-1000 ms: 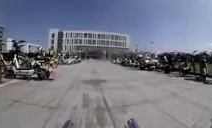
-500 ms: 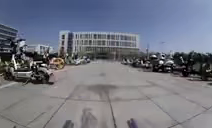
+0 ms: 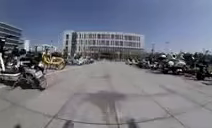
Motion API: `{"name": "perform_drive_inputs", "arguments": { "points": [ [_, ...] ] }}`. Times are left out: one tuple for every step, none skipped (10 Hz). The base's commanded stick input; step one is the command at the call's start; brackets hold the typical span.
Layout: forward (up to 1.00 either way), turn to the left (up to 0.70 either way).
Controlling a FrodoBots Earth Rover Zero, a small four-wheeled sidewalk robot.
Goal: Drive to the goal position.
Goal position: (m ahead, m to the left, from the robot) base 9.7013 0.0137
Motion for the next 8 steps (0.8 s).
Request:
{"name": "perform_drive_inputs", "arguments": {
  "points": [
    [1.00,0.00],
    [1.00,0.00],
    [1.00,0.00],
    [1.00,0.00],
    [1.00,0.00],
    [1.00,0.00],
    [1.00,0.00],
    [1.00,-0.14]
  ]
}}
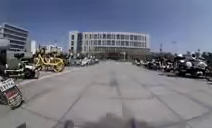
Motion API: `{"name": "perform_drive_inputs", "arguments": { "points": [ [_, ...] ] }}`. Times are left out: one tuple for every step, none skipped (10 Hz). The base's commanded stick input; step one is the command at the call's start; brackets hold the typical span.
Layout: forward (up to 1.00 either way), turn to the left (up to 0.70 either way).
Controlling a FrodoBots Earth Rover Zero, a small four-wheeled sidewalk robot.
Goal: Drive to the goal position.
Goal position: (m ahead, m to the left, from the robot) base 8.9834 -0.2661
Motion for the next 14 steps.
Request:
{"name": "perform_drive_inputs", "arguments": {
  "points": [
    [1.00,-0.40],
    [1.00,-0.34],
    [1.00,-0.15],
    [1.00,0.00],
    [1.00,-0.09],
    [1.00,-0.30],
    [1.00,-0.40],
    [1.00,-0.40],
    [1.00,-0.40],
    [1.00,-0.40],
    [1.00,0.00],
    [1.00,0.00],
    [1.00,0.00],
    [1.00,0.00]
  ]
}}
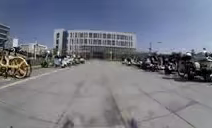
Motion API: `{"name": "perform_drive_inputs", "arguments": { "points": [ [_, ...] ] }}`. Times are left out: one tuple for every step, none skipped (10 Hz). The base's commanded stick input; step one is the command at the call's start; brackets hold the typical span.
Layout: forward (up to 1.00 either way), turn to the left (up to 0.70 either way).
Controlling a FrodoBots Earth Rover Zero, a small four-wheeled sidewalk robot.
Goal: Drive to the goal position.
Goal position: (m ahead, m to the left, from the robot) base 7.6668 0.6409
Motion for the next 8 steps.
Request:
{"name": "perform_drive_inputs", "arguments": {
  "points": [
    [1.00,0.00],
    [1.00,0.00],
    [1.00,0.00],
    [1.00,0.00],
    [1.00,0.00],
    [1.00,0.00],
    [1.00,0.00],
    [1.00,0.00]
  ]
}}
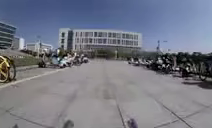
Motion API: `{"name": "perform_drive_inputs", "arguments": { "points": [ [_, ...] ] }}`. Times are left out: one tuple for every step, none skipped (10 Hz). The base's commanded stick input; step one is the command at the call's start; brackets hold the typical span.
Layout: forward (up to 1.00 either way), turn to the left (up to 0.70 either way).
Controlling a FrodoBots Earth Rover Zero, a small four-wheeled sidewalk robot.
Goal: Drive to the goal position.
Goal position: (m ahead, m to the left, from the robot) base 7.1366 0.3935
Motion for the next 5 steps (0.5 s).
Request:
{"name": "perform_drive_inputs", "arguments": {
  "points": [
    [1.00,0.00],
    [1.00,0.00],
    [1.00,0.00],
    [1.00,0.00],
    [1.00,0.00]
  ]
}}
